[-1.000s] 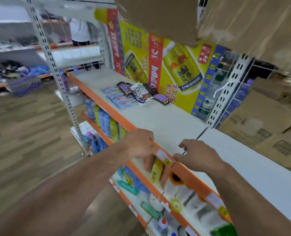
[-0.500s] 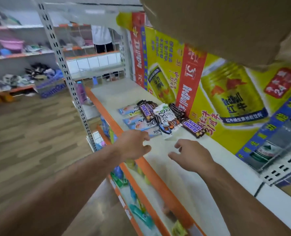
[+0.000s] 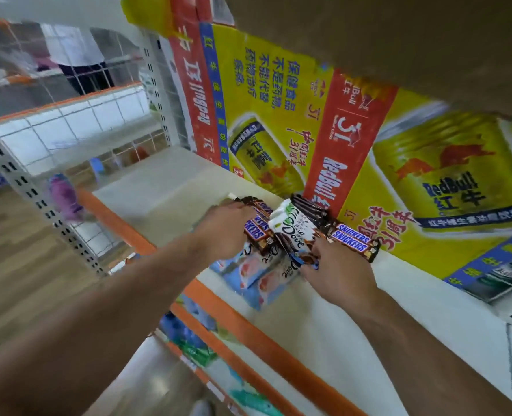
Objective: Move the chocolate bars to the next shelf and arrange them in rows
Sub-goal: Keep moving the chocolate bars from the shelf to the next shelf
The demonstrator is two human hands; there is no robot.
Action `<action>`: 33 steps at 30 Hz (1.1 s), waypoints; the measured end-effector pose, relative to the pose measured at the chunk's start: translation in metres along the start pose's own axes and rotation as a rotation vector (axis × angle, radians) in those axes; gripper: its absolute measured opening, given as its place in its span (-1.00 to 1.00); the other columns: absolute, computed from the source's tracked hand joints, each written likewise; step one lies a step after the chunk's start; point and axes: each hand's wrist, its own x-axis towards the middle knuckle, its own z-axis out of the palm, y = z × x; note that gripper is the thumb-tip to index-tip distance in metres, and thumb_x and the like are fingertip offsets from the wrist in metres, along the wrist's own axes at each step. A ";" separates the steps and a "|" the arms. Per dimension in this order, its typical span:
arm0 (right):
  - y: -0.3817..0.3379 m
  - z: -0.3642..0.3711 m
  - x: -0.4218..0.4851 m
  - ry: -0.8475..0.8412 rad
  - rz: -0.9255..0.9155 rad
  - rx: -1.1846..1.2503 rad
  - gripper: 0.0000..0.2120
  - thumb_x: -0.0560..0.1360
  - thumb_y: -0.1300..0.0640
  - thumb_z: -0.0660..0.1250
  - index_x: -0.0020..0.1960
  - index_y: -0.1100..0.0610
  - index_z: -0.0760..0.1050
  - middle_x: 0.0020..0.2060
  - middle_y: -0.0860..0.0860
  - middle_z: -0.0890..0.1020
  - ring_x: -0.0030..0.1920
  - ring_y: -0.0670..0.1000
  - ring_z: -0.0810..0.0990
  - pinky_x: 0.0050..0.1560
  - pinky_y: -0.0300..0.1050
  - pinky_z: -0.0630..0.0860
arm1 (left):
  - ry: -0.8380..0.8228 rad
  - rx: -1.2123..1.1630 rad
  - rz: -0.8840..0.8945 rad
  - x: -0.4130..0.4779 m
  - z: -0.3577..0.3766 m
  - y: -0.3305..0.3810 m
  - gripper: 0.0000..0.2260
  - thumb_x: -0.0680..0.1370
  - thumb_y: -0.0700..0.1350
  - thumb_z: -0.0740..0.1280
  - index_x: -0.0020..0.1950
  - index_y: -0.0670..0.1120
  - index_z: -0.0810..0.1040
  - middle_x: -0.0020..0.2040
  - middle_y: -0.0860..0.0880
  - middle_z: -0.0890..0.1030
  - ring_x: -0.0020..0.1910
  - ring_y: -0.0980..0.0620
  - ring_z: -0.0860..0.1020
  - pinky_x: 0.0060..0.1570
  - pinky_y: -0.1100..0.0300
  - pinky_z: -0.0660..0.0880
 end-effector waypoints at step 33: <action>0.075 -0.026 -0.194 0.078 0.391 0.486 -0.89 0.45 0.12 0.42 -0.22 -0.05 0.56 -0.31 -0.12 0.55 -0.32 -0.17 0.44 -0.35 -0.36 0.32 | -0.585 -0.611 0.426 -0.011 -0.019 0.174 -0.94 0.47 -0.13 0.45 -0.08 -0.01 0.69 -0.17 0.07 0.67 -0.18 0.10 0.59 -0.22 0.25 0.44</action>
